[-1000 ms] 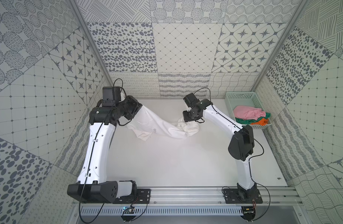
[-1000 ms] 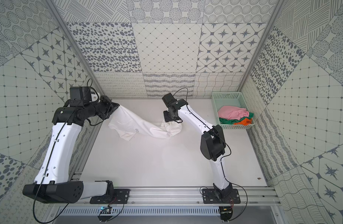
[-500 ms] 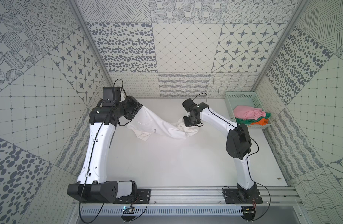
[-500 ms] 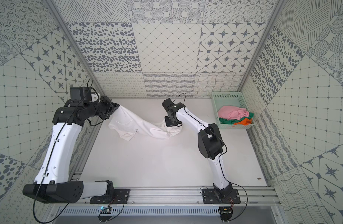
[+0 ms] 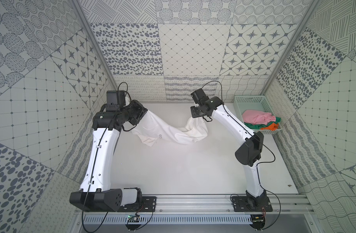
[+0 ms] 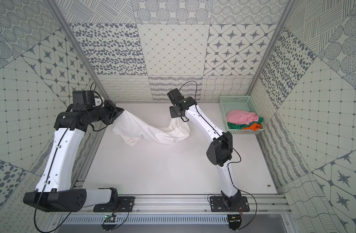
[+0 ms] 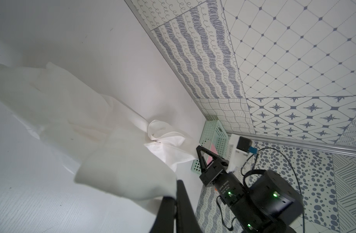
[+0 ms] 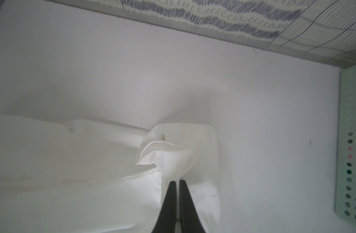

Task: Fold and stack t-shirts
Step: Flatten out the T-shirt at the center of the board.

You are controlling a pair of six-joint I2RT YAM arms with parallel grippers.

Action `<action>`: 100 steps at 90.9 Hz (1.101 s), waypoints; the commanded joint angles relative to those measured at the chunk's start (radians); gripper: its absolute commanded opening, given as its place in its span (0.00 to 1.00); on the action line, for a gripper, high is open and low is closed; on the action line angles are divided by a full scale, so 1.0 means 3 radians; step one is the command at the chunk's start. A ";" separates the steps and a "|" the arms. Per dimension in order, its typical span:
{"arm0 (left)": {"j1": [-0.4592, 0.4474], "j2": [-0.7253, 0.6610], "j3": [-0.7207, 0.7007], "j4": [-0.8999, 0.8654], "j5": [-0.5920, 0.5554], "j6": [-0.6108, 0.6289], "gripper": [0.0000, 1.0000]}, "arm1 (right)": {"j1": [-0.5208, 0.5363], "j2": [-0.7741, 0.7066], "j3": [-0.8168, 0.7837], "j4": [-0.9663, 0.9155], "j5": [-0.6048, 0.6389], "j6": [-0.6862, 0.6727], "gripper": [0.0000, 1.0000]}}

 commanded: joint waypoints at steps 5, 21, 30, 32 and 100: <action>0.0019 -0.0032 0.0073 0.0094 -0.0076 0.0166 0.00 | -0.0016 -0.0253 0.0279 -0.0018 0.0335 -0.0178 0.00; 0.0027 -0.0060 0.0106 0.0060 -0.0125 0.0217 0.00 | -0.0182 -0.0361 -0.0017 -0.0010 0.0689 -0.0338 0.00; 0.0034 -0.0085 0.0091 0.0049 -0.0132 0.0218 0.00 | -0.0323 -0.0443 -0.0344 0.0030 0.0860 -0.0373 0.00; 0.0038 -0.0086 0.0086 0.0048 -0.0132 0.0218 0.00 | -0.0353 -0.0459 -0.0432 0.0047 0.0895 -0.0380 0.00; 0.0236 -0.0024 0.0548 -0.0163 -0.0368 0.0533 0.00 | -0.0814 -0.0617 -0.1074 0.0297 0.0837 -0.0335 0.00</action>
